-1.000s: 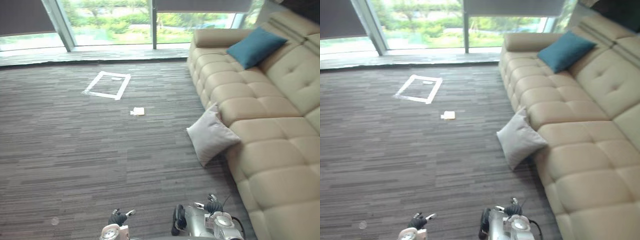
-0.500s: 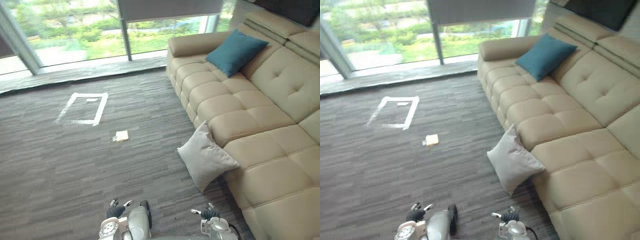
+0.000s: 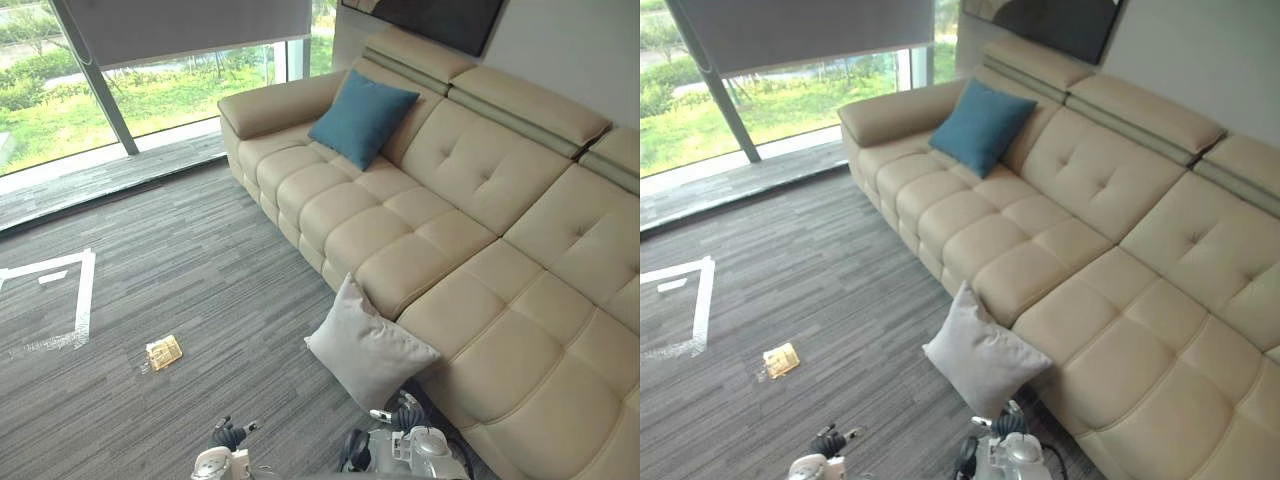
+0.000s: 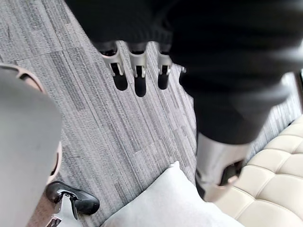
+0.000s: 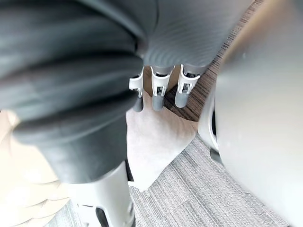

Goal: Pick up cushions and gather them together orderly.

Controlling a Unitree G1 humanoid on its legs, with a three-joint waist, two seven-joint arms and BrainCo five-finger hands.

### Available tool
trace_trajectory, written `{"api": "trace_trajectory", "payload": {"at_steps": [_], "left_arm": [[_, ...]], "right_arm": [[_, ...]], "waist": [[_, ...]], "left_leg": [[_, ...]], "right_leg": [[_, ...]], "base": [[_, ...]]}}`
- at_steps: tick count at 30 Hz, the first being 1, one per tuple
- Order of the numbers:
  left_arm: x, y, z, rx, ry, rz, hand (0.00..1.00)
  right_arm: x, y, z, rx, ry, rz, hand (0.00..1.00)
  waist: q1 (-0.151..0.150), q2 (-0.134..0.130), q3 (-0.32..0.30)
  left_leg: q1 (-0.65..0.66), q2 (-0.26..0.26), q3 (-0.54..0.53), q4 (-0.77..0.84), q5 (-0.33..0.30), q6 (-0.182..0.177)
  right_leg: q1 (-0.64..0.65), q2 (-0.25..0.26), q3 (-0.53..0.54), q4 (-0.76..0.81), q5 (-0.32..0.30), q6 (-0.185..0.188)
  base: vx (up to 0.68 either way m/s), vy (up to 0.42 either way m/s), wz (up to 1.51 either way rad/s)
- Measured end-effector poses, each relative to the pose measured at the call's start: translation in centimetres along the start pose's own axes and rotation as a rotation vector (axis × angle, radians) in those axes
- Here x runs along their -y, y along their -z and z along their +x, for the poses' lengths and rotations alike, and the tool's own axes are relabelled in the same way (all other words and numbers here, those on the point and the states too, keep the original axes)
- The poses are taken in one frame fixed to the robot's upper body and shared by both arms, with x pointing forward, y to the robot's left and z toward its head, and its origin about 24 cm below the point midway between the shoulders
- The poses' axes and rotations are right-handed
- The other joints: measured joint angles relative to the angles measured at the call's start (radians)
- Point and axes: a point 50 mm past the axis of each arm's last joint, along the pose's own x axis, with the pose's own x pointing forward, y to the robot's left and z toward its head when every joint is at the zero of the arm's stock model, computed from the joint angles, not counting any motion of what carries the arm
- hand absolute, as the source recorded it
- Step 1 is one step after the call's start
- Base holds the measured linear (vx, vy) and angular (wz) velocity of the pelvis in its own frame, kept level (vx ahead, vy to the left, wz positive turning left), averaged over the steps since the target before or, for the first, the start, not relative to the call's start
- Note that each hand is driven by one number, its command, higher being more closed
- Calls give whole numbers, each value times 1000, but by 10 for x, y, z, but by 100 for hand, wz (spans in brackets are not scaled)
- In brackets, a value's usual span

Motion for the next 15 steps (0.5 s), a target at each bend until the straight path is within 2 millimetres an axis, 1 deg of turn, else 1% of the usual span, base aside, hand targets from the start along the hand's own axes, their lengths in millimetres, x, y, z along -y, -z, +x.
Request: {"api": "trace_trajectory", "payload": {"at_steps": [1, 2, 3, 5, 6, 7, 8, 9, 10, 11, 12, 13, 14, 15], "left_arm": [[2, 1, 0, -1, 4, 1, 0], [6, 1, -1, 1, 15, 9, 0], [7, -3, 0, 13, 18, 10, 0], [6, -4, -1, 24, 13, -2, 0], [6, -5, -1, 30, 14, -5, 0], [7, -7, -1, 41, 14, -4, 0], [6, -8, -1, 46, 14, -6, 0], [5, -8, -1, 48, 10, -7, 0], [5, -9, -2, 52, 8, -8, 0], [5, -10, -2, 61, 3, -13, 0], [4, -12, -1, 70, 1, -20, 0], [4, -13, -1, 73, 0, -20, 0], [4, -12, -1, 74, -3, -22, 0], [3, -12, -1, 74, -7, -35, 0]], "right_arm": [[1, 0, 0, 2, 4, 3, 0], [5, -1, 1, 3, 19, 24, 0], [6, -2, 1, 4, 22, 27, 0], [7, 0, 1, -1, 26, 24, 0], [7, 1, 1, -7, 27, 26, 0], [8, 3, 0, -19, 29, 29, 0], [9, 4, 0, -25, 32, 29, 0], [9, 5, 0, -27, 36, 40, 0], [9, 5, 0, -29, 37, 45, 0], [8, 5, 0, -30, 38, 46, 0], [8, 5, 0, -31, 39, 45, 0], [8, 6, 0, -32, 39, 44, 0], [7, 6, 0, -31, 38, 37, 0], [6, 7, 0, -34, 33, 30, 0]], "waist": [[-2, 5, -2], [-8, 11, -2], [-11, 19, 4], [-8, 29, 10], [-6, 28, 11], [1, 27, 12], [5, 26, 12], [8, 18, 15], [9, 17, 15], [12, 13, 17], [18, 8, 20], [19, 7, 21], [20, 7, 19], [22, 10, 15]], "left_leg": [[-2, 3, -6, 7, 1, -1], [-24, 16, -27, 70, 0, -2], [-59, 40, -50, 180, -5, -10], [-215, 136, -134, 556, 7, -30], [-236, 147, -145, 600, -10, -34], [-261, 152, -154, 604, -40, -42], [-282, 146, -156, 575, -61, -40], [-320, 112, -193, 499, -77, -34], [-337, 92, -221, 464, -81, -32], [-370, 36, -327, 383, -82, -34], [-392, -24, -459, 305, -79, -37], [-397, -44, -506, 279, -76, -38], [-400, -72, -596, 231, -54, -38], [-383, -77, -592, 232, 25, -59]], "right_leg": [[2, 3, 0, -3, -6, 0], [20, 10, -4, -20, -53, 3], [39, 24, -4, -29, -69, 5], [109, 74, 5, -55, -110, -4], [126, 82, 13, -55, -118, -7], [158, 95, 33, -63, -125, -9], [174, 101, 57, -73, -128, -6], [187, 101, 98, -81, -132, 1], [188, 100, 117, -82, -133, 2], [185, 99, 170, -80, -139, 11], [182, 95, 225, -67, -149, 26], [180, 95, 248, -58, -154, 34], [165, 96, 293, -28, -173, 55], [160, 104, 357, 2, -195, 81]], "base": [[355, -121, -22], [276, -127, 8], [305, -157, 15], [315, -112, -7], [319, -57, -49], [214, -25, -67], [253, 3, -95], [193, 33, -85], [230, 92, -105], [263, 203, -125], [215, 188, -126], [230, 288, -129], [184, 274, -134], [222, 328, -133]]}}
